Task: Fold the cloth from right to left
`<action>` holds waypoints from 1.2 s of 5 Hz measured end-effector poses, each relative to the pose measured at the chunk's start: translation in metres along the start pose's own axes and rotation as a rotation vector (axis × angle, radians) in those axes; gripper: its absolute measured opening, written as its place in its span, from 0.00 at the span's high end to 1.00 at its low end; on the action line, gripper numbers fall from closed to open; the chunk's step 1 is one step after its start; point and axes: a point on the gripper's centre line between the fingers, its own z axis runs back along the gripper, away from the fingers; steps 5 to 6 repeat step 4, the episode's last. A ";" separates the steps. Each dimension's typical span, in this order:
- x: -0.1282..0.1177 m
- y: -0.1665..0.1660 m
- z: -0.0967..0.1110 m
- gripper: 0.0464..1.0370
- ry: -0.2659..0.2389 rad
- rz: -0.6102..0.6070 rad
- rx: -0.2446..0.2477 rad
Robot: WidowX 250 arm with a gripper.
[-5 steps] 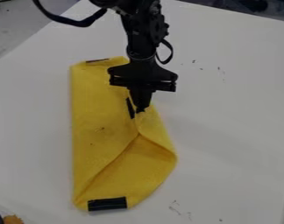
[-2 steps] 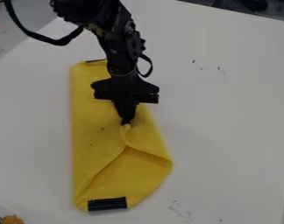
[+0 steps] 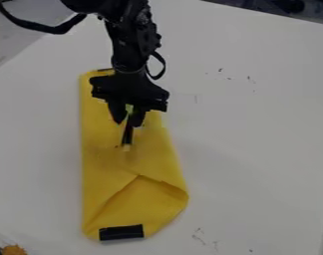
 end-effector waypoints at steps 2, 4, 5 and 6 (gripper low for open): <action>-0.005 0.029 0.008 0.03 0.039 -0.070 0.049; 0.015 0.024 0.024 0.04 0.022 -0.154 0.049; 0.015 0.024 0.024 0.04 0.022 -0.154 0.049; 0.015 0.024 0.024 0.04 0.022 -0.154 0.049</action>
